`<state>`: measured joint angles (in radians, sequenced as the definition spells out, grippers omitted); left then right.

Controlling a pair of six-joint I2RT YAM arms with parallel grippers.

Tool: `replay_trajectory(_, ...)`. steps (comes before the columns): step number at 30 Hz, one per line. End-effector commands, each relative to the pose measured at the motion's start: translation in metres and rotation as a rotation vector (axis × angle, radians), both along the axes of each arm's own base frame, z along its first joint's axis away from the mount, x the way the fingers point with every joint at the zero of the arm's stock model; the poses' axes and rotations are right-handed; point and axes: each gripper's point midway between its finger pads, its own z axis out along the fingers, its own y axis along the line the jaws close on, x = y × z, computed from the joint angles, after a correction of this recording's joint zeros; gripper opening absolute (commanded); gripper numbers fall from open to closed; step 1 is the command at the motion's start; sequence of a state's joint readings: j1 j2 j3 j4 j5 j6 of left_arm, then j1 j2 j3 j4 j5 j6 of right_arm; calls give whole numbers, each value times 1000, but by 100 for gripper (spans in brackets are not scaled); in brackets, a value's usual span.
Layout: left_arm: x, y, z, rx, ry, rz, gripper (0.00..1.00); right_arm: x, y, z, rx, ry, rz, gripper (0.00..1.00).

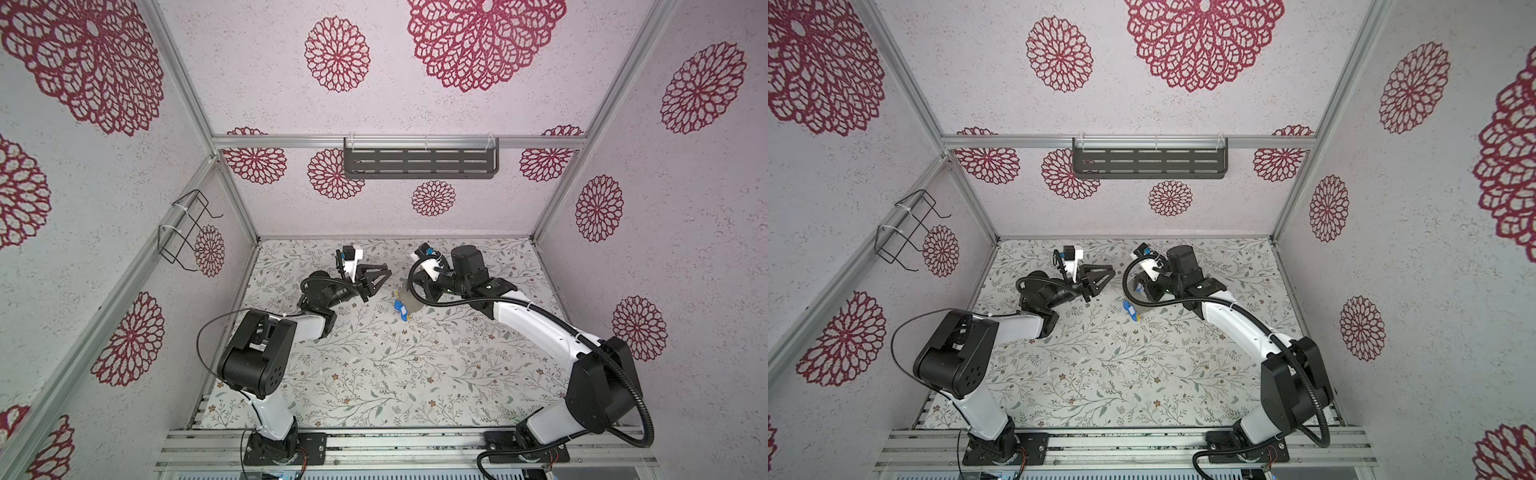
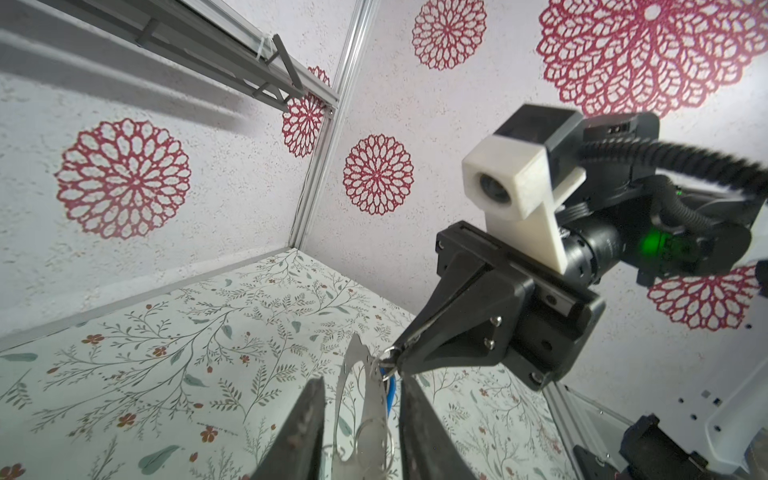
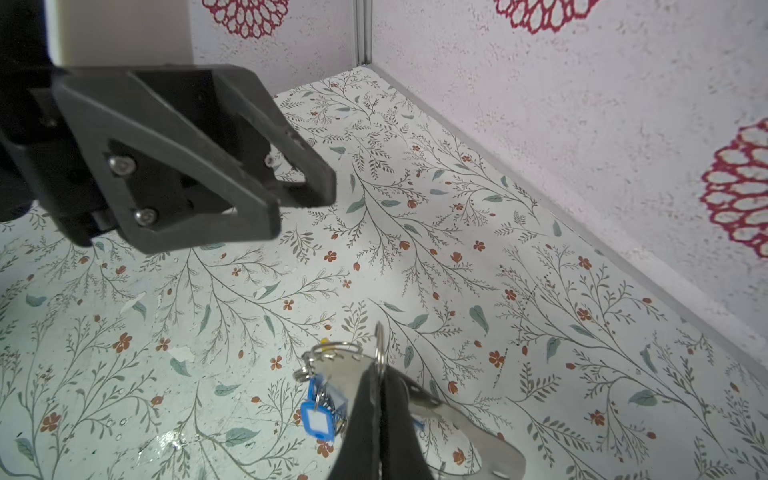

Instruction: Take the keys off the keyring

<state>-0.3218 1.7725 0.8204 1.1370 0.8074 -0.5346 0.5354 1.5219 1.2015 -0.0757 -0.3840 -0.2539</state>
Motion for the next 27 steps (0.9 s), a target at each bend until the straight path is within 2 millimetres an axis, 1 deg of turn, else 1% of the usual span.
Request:
replay_trajectory(1,-13,-10,13,43,-65,-76,36,-4,9,45,75,-126,69,0)
replay_trajectory(7,-21,-18,20,68,-49,-191,36,-11,16,52,121,-116,118,0)
replay_trajectory(11,-24,-21,25,82,-36,-247,30,-14,19,57,141,-109,142,0)
replay_trajectory(15,-26,-21,28,91,-28,-280,26,-17,21,63,162,-103,162,0)
replay_trajectory(20,-26,-22,30,94,-14,-306,26,-21,21,73,211,-90,186,0)
replay_trajectory(27,-23,-23,31,93,-11,-306,26,-24,22,80,240,-79,210,0)
